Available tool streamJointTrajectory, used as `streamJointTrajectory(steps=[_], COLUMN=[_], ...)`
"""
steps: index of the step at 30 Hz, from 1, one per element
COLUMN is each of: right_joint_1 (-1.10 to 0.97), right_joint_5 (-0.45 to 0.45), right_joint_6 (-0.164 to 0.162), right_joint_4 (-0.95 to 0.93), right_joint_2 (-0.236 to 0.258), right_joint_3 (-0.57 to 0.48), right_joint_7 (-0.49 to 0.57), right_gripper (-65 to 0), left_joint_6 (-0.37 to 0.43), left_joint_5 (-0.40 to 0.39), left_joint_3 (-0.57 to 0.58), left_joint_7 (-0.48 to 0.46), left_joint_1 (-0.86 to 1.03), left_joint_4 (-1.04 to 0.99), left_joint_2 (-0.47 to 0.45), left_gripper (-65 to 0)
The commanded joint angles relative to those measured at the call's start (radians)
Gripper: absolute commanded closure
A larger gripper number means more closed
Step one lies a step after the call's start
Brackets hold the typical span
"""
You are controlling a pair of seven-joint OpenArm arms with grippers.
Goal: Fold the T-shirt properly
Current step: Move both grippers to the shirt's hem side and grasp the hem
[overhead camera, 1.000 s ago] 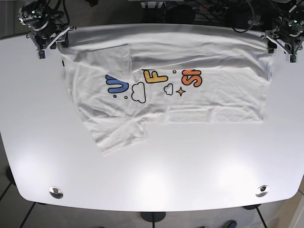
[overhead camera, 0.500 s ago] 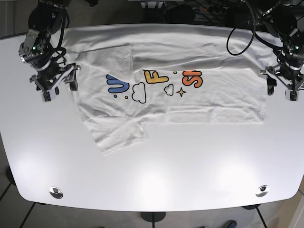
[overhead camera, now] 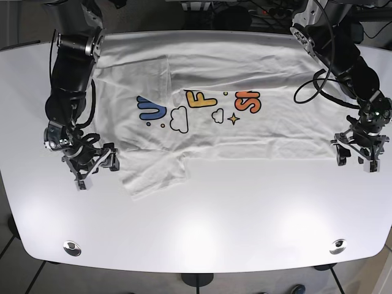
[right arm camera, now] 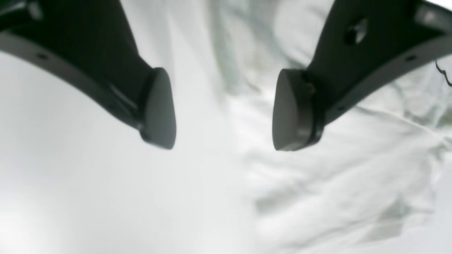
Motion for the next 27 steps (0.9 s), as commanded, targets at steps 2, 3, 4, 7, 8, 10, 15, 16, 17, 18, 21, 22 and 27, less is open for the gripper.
streamJointTrajectory(steps=[2,3,4,7,8,10,15,16,17,18,21,22,27], right_joint_1=[0.038,0.033,0.021,-0.001,-0.004,-0.016,-0.016,-0.016,-0.015,-0.015,-0.015,-0.015,-0.019], right_joint_5=[0.022,0.018,0.018,0.018,0.016,0.016,0.016,0.016,0.016,0.016,0.018,0.019,0.018], right_joint_6=[0.0,0.0,0.0,0.0,0.0,-0.001,-0.043,-0.043,-0.043,-0.043,-0.043,-0.043,-0.043], right_joint_4=[-0.056,-0.058,-0.056,-0.052,-0.052,-0.052,-0.052,-0.052,-0.052,-0.052,-0.05,-0.05,-0.05], right_joint_2=[0.013,-0.013,-0.024,-0.044,-0.061,-0.07,-0.073,-0.073,-0.071,-0.07,-0.07,-0.07,-0.071], right_joint_3=[-0.027,-0.038,-0.039,-0.042,-0.042,-0.042,-0.042,-0.042,-0.042,-0.042,-0.038,-0.038,-0.039], right_joint_7=[0.046,0.051,0.051,0.046,0.046,0.049,0.054,0.054,0.054,0.054,0.054,0.055,0.09], right_gripper=[-40.7,-40.7,-40.4,-27.3,-21.4,-14.6,-2.4,-2.4,-2.4,-2.4,-2.4,-2.4,-2.2], left_joint_6=[0.07,0.092,0.107,0.196,0.233,0.225,0.159,0.158,0.155,0.153,0.119,0.081,0.011], left_joint_5=[-0.012,-0.012,-0.006,-0.006,-0.01,-0.01,-0.012,-0.012,-0.012,-0.012,-0.012,-0.012,-0.012], left_joint_3=[0.001,0.001,0.001,-0.001,0.001,0.011,0.08,0.08,0.08,0.085,0.087,0.087,0.087], left_joint_7=[-0.072,-0.096,-0.106,-0.109,-0.111,-0.111,-0.109,-0.109,-0.109,-0.109,-0.109,-0.109,-0.109], left_joint_1=[-0.024,-0.027,-0.041,-0.062,-0.065,-0.093,-0.105,-0.105,-0.105,-0.105,-0.107,-0.107,-0.107], left_joint_4=[-0.029,-0.059,-0.079,-0.157,-0.195,-0.249,-0.367,-0.382,-0.395,-0.401,-0.459,-0.467,-0.479], left_joint_2=[-0.022,-0.024,-0.025,-0.051,-0.062,-0.077,-0.103,-0.103,-0.103,-0.103,-0.103,-0.103,-0.1], left_gripper=[-38.3,-38.5,-38.9,-48.7,-51.8,-52.6,-52.4,-52.2,-49.6,-46.5,-38.6,-35.4,-4.0])
